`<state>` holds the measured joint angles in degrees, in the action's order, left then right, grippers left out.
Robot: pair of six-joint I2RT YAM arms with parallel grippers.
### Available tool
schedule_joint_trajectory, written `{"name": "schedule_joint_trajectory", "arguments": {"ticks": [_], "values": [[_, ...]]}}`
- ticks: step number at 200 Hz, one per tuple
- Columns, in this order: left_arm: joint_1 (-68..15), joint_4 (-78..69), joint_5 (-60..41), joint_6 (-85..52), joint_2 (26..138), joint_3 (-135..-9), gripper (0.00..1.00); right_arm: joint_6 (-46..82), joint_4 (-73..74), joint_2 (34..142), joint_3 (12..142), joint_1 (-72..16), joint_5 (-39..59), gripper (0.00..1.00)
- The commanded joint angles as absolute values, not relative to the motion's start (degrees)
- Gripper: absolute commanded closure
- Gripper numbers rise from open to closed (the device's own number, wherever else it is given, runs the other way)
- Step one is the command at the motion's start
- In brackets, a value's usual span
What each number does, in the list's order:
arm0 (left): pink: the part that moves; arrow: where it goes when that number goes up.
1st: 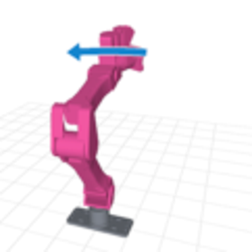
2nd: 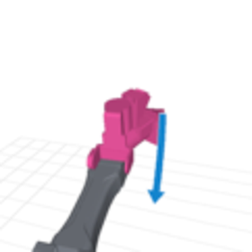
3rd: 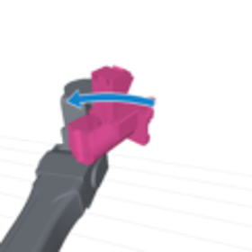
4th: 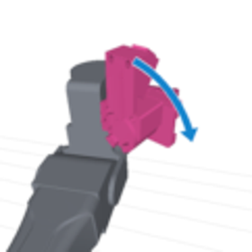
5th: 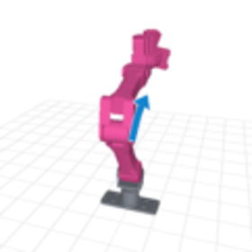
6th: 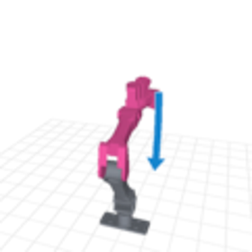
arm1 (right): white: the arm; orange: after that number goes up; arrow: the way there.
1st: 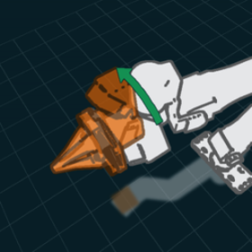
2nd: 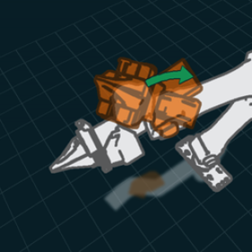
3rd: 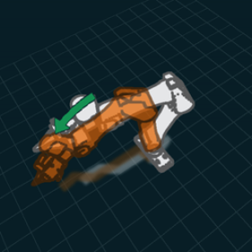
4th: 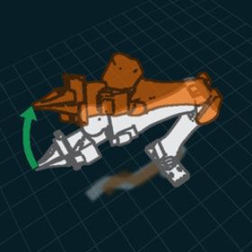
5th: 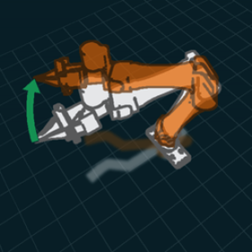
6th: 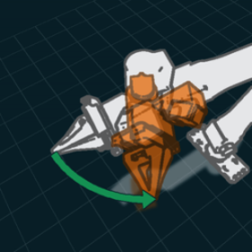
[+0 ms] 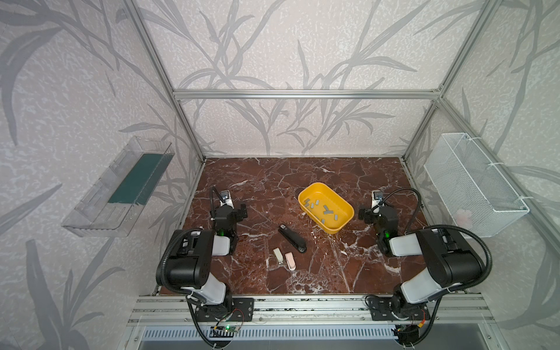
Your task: Load the staples into the stapler
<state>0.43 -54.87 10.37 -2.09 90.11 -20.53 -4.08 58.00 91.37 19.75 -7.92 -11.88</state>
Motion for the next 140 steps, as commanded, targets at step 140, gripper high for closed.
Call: {"name": "schedule_joint_trajectory", "arguments": {"ticks": [140], "values": [[0.01, -36.16, 9.21, -3.34, 72.56, -24.56, 0.01, -1.53, 49.09, 75.39, 18.25, -7.91, -18.13, 0.01]]}}
